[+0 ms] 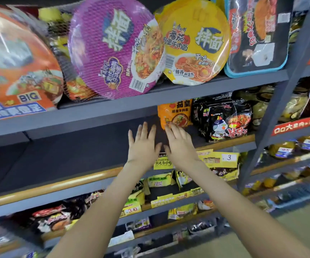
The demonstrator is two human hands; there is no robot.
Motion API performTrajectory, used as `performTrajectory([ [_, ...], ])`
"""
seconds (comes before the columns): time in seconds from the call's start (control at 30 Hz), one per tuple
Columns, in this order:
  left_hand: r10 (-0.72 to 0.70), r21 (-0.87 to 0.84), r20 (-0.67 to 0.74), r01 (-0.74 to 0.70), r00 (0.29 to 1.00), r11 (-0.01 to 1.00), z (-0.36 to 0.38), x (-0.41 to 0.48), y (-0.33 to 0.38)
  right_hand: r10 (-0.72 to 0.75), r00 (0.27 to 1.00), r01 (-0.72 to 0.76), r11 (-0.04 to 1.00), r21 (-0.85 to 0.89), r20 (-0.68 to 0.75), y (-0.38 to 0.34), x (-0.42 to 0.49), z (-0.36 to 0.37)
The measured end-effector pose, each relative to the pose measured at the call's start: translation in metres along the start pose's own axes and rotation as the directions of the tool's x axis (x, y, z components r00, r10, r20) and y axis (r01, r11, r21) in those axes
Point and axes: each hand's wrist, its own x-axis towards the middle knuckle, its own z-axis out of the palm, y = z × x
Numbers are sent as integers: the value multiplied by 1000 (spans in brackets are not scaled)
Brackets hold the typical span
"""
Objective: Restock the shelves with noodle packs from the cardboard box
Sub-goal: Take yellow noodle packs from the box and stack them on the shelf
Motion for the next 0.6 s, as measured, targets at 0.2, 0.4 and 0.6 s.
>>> performTrajectory([
  [0.2, -66, -286, -191, 9, 979, 958, -11, -120, -36, -182, 969, 195, 978, 67, -164, -80, -59, 9],
  [0.4, -297, -287, 23, 291, 955, 913, -2, -264, -75, -311, 947, 295, 941, 168, 79, -173, -153, 56],
  [0.6, -445, -190, 240, 492, 862, 850, 29, -407, -111, -434, 853, 348, 887, 305, 290, -258, -257, 100],
])
